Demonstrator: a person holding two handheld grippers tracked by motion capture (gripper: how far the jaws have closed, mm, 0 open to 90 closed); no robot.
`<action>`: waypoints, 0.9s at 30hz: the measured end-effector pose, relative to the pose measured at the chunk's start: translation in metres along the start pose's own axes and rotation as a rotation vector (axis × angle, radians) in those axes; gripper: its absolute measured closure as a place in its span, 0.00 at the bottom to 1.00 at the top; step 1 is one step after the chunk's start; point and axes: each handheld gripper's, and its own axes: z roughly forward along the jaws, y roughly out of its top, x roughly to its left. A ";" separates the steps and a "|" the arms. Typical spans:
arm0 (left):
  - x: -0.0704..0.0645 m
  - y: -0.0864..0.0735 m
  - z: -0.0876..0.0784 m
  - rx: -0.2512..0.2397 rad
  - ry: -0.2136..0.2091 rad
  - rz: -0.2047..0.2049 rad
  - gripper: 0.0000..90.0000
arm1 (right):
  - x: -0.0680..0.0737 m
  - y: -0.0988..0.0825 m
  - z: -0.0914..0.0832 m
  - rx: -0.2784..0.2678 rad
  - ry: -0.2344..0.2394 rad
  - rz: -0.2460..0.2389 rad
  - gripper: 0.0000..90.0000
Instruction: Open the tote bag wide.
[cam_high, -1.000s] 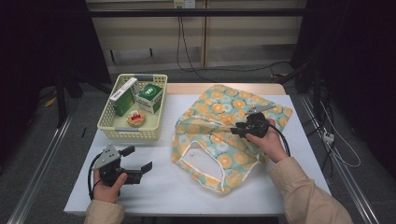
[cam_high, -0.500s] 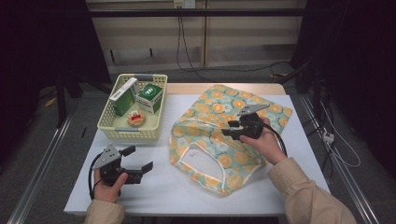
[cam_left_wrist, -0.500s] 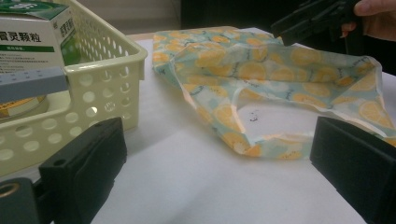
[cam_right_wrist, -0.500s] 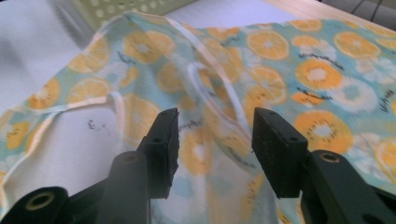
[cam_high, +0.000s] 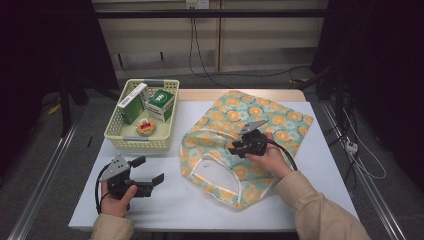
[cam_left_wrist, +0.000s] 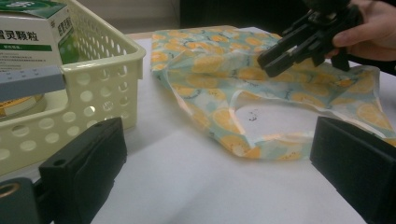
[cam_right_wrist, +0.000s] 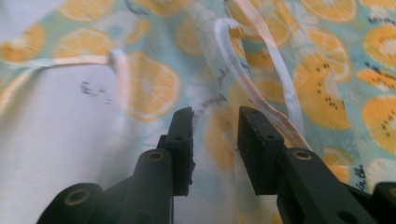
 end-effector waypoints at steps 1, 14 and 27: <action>0.000 0.000 0.000 0.000 0.000 0.000 0.04 | -0.003 -0.003 0.003 0.002 -0.007 0.015 0.72; 0.001 0.000 0.000 -0.004 -0.003 -0.008 0.04 | -0.024 -0.015 0.011 0.005 -0.078 0.060 0.84; 0.000 0.000 0.000 -0.003 0.000 -0.005 0.04 | -0.021 -0.013 0.000 -0.016 -0.027 0.128 1.00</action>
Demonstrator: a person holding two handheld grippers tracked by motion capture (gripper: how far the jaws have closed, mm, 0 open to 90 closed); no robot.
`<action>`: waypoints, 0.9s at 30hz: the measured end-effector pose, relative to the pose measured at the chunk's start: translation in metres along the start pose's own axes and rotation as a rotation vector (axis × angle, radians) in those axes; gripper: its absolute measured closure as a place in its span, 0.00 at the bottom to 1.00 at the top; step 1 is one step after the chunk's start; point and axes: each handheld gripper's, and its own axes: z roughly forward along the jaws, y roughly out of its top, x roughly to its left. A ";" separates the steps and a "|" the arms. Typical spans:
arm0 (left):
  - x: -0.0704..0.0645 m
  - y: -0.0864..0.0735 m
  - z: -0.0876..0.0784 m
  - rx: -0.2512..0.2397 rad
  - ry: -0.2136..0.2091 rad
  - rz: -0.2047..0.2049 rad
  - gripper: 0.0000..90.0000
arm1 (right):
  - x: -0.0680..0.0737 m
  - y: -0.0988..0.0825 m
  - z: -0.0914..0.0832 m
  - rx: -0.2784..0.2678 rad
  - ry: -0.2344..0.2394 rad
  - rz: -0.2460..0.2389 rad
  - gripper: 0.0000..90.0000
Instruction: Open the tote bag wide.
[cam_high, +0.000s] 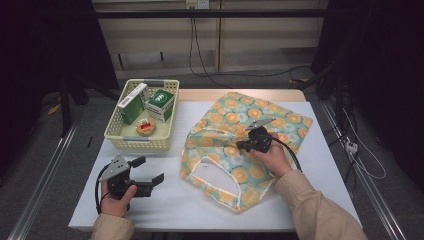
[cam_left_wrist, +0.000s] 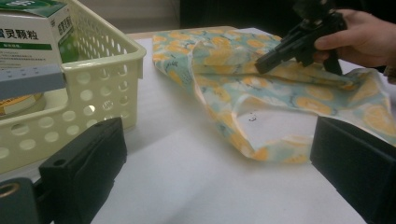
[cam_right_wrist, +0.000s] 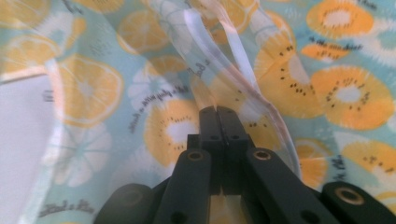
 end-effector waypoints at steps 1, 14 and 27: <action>0.000 0.000 0.000 0.000 -0.001 0.004 0.04 | 0.004 0.002 -0.005 -0.004 0.014 -0.007 1.00; -0.002 0.000 0.002 0.004 -0.004 0.004 0.04 | -0.014 0.016 -0.035 -0.099 -0.040 0.018 1.00; -0.001 0.000 0.003 0.008 -0.004 0.005 0.04 | -0.035 -0.005 0.005 -0.030 -0.072 0.057 0.92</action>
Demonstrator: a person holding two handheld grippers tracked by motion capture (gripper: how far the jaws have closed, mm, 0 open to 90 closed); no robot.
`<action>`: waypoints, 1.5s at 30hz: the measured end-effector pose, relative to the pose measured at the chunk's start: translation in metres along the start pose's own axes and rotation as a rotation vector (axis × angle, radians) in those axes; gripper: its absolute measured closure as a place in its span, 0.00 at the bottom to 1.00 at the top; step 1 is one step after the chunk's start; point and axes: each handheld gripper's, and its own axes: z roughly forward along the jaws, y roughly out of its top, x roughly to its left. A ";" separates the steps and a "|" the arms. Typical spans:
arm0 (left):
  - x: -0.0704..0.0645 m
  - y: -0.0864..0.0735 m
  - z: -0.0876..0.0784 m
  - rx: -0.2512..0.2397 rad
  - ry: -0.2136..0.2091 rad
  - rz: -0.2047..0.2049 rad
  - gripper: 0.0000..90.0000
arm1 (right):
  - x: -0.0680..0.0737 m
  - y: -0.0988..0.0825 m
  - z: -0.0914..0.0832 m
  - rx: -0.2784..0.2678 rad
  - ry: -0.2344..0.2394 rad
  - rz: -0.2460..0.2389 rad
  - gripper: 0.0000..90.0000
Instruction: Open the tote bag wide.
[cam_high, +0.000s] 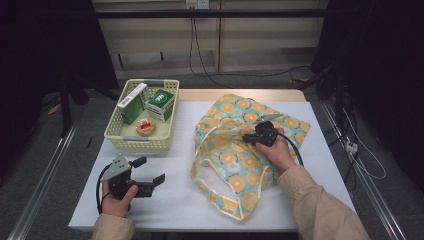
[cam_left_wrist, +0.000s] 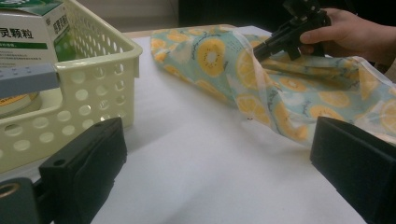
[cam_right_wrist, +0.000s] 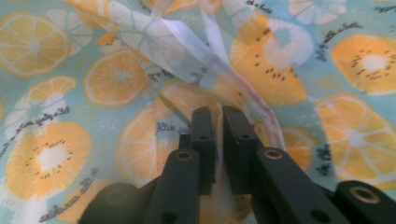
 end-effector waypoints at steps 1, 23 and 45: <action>0.000 0.000 0.000 0.001 -0.001 0.001 0.04 | 0.001 -0.001 0.001 0.005 0.007 0.003 0.89; -0.004 0.004 0.004 0.003 -0.009 0.011 0.04 | 0.018 0.000 0.005 0.009 0.003 -0.101 0.88; -0.032 0.034 0.036 0.017 -0.098 0.040 0.04 | 0.023 0.041 -0.014 0.013 0.016 -0.069 1.00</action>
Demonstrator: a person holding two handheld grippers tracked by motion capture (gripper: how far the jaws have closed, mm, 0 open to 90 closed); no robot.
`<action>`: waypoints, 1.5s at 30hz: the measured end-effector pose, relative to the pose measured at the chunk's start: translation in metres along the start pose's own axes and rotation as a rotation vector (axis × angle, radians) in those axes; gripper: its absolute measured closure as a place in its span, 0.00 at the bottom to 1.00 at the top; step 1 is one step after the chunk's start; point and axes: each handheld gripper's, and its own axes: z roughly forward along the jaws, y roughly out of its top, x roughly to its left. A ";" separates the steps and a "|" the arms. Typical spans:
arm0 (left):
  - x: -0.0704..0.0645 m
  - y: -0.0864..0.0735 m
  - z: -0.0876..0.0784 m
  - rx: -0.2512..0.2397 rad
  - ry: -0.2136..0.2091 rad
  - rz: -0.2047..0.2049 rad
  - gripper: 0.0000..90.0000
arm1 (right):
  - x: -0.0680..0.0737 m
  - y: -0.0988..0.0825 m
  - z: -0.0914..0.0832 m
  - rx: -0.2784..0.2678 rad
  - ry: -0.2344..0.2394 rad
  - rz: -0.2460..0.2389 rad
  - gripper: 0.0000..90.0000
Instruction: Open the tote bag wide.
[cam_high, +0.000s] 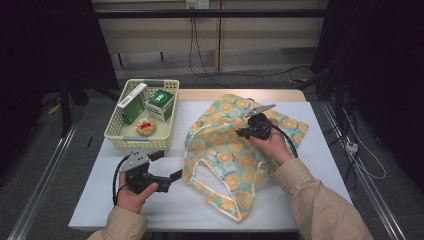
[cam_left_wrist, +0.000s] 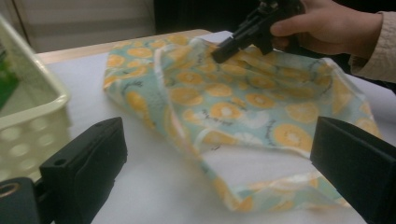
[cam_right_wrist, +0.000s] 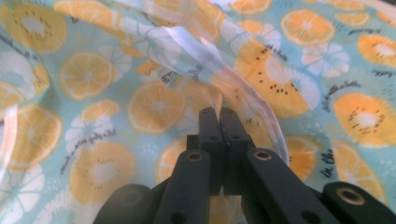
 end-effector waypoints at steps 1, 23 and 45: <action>-0.002 0.003 0.004 0.006 -0.007 0.011 0.04 | 0.000 0.002 -0.002 -0.008 0.002 0.003 1.00; 0.010 -0.005 0.121 0.322 0.108 0.016 0.87 | -0.005 0.021 -0.022 -0.027 -0.013 -0.006 1.00; 0.027 -0.008 0.119 0.340 0.181 -0.060 0.95 | -0.029 0.019 -0.045 -0.035 -0.061 0.034 1.00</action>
